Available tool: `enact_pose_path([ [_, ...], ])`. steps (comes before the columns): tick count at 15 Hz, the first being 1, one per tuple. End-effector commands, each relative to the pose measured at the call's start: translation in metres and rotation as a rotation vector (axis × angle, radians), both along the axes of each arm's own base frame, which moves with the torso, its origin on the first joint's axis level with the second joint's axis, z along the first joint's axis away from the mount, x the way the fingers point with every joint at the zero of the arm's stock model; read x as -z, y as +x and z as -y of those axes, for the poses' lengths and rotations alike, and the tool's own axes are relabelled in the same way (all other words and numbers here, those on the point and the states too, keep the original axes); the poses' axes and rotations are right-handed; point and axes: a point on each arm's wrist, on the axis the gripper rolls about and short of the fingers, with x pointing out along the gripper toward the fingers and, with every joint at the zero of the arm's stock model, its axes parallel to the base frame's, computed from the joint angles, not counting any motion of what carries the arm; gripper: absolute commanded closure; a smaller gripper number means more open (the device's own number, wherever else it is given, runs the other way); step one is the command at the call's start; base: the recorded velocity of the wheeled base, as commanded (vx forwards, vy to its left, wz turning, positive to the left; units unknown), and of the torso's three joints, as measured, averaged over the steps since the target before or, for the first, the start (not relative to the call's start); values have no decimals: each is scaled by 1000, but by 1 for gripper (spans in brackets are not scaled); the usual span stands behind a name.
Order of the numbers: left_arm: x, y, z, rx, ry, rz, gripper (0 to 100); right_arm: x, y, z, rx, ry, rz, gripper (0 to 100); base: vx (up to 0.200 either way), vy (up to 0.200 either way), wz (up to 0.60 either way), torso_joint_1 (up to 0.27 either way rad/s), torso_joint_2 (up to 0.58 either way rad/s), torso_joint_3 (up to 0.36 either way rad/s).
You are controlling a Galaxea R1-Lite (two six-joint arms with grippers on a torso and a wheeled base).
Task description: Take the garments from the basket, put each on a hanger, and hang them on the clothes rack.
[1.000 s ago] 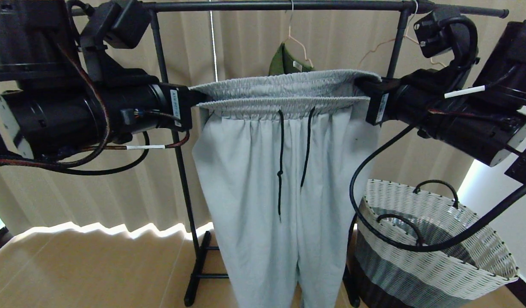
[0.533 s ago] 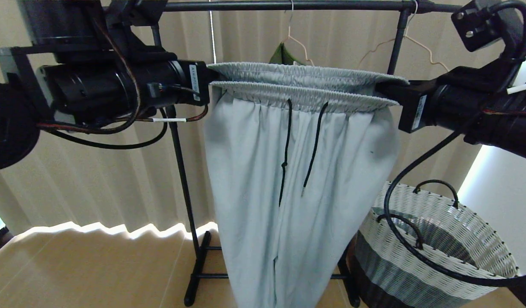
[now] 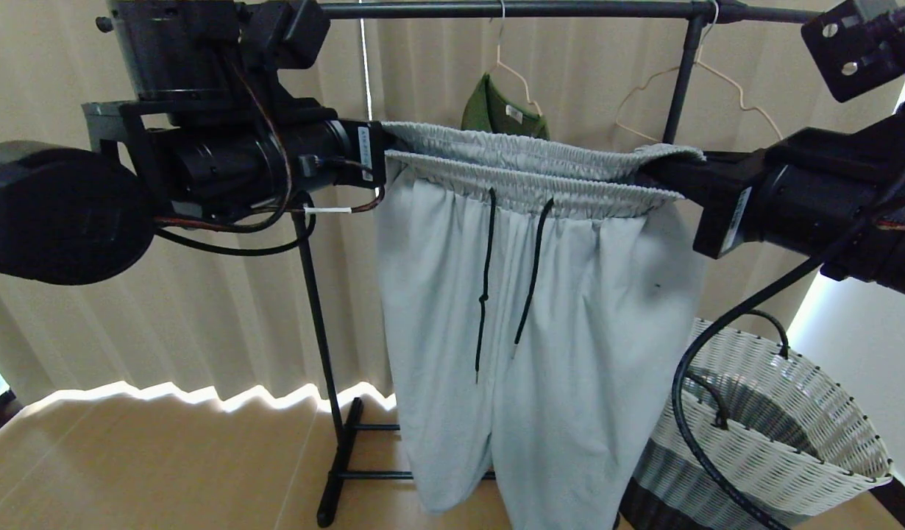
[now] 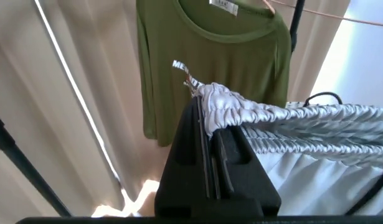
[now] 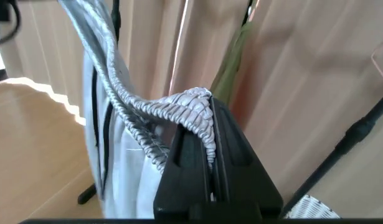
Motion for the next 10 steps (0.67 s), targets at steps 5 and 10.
enact_pose_path([
  [5, -12, -60, -33, 10, 31, -54, 100, 5, 78, 6, 152, 30, 58, 100, 0, 0, 0, 0, 0, 0],
  [10, 4, -120, -36, 125, 64, -108, 100, 6, 123, -14, 152, 55, 96, 100, 0, 0, 0, 0, 0, 0],
])
